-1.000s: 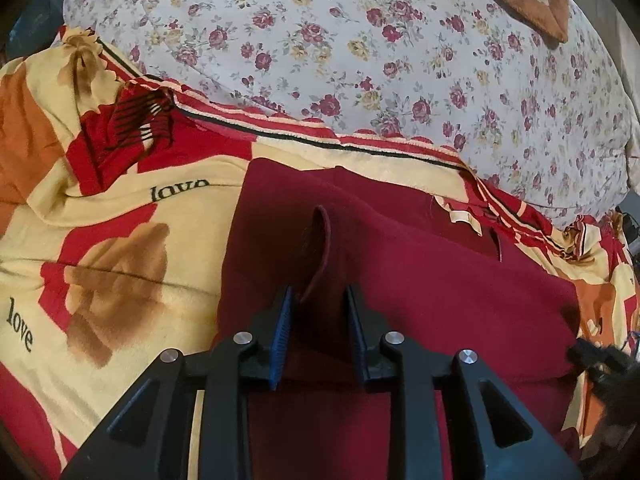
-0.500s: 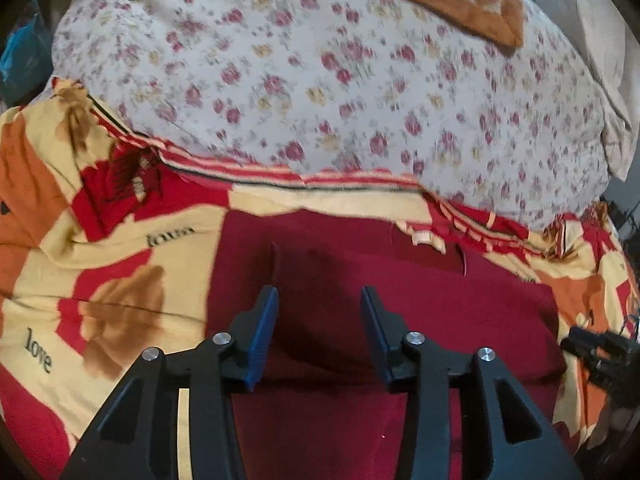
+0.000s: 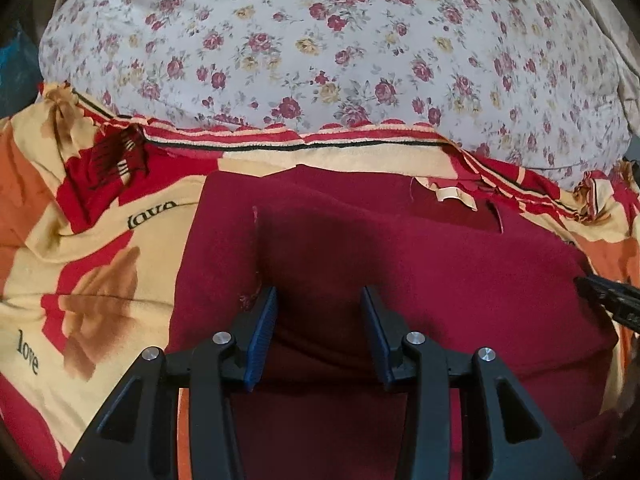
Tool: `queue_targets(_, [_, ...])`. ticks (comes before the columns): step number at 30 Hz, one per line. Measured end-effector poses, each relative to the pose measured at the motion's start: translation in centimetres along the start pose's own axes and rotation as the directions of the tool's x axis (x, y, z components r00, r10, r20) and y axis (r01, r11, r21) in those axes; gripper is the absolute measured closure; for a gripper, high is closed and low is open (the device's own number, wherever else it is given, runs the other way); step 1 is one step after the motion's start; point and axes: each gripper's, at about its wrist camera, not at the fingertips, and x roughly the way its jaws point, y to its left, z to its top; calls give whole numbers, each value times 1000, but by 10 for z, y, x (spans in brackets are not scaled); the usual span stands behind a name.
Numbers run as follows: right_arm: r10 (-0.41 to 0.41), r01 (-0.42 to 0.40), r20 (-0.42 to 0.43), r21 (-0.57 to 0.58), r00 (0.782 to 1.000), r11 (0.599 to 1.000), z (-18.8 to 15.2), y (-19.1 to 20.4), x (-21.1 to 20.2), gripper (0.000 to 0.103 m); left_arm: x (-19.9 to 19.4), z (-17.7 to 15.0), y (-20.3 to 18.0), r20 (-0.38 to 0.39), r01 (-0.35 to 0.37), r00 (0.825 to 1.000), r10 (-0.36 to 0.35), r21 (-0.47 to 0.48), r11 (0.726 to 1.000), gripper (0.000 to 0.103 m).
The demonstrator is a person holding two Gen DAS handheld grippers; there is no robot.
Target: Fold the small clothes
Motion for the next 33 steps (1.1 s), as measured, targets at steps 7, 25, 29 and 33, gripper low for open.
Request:
queue_targets(7, [13,-12,11,-76,1000,997,-19,19,-38,56,-15,-5,3,0,15,1000,-15,-19,1000,82])
queue_targets(25, [295,-298,-54,-72,954,952,-109,28,-132,48,-121,-106,32,-71,111,991,-112,-17,994,82])
queue_targets(29, [303,-298,-10,-220,953,929,-115,67,-159,48,-133,-128,26,-95,104,990,-104,-7,995,81])
queue_targets(33, [364,-355,-33,-312,931,881,-120,113,-154,47,-140,-147,20,-109,108,988,-108,-4,994,81])
